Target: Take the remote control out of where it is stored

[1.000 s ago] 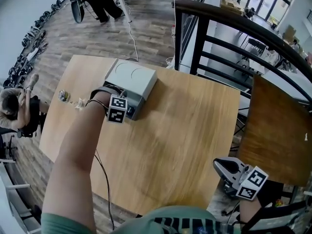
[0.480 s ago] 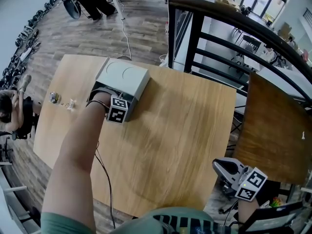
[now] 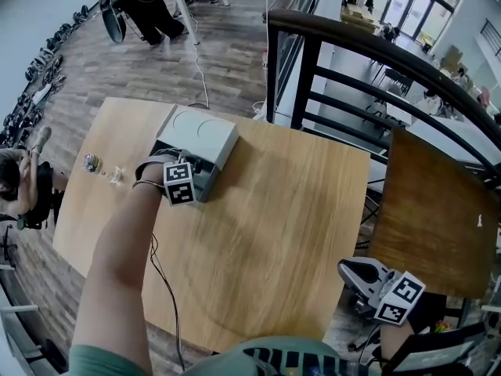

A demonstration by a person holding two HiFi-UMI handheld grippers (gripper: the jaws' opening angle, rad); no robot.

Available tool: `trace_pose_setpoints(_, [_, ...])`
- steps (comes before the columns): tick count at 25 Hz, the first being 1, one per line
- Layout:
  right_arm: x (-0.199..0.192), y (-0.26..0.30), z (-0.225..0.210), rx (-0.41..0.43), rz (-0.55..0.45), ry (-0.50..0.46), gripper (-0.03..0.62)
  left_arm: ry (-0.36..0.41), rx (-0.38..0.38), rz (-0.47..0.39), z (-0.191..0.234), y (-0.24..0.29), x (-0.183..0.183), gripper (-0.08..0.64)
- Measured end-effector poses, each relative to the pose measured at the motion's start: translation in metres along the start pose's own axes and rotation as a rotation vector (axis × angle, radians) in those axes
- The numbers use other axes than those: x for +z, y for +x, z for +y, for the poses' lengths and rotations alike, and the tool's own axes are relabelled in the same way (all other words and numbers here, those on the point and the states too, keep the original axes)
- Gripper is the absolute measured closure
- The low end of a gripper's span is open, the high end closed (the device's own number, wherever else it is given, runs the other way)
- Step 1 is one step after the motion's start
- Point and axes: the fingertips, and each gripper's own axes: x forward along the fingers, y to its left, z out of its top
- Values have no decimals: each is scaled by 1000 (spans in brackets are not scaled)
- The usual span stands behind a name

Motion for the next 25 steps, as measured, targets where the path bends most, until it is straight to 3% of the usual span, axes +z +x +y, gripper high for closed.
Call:
trace_pose_setpoints(6, [18, -13, 21, -3, -26, -46, 598, -52, 75, -55, 15, -50, 9, 375])
trace_pose_setpoints(13, [34, -35, 50, 1, -67, -100, 598, -163, 133, -190, 13, -125, 31, 376])
trace_pose_setpoints(21, [55, -64, 93, 21, -125, -170, 598, -262, 194, -397, -20, -228, 72, 376])
trace_pose_setpoints(25, [63, -78, 107, 33, -148, -189, 598, -273, 228, -476, -44, -274, 97, 376])
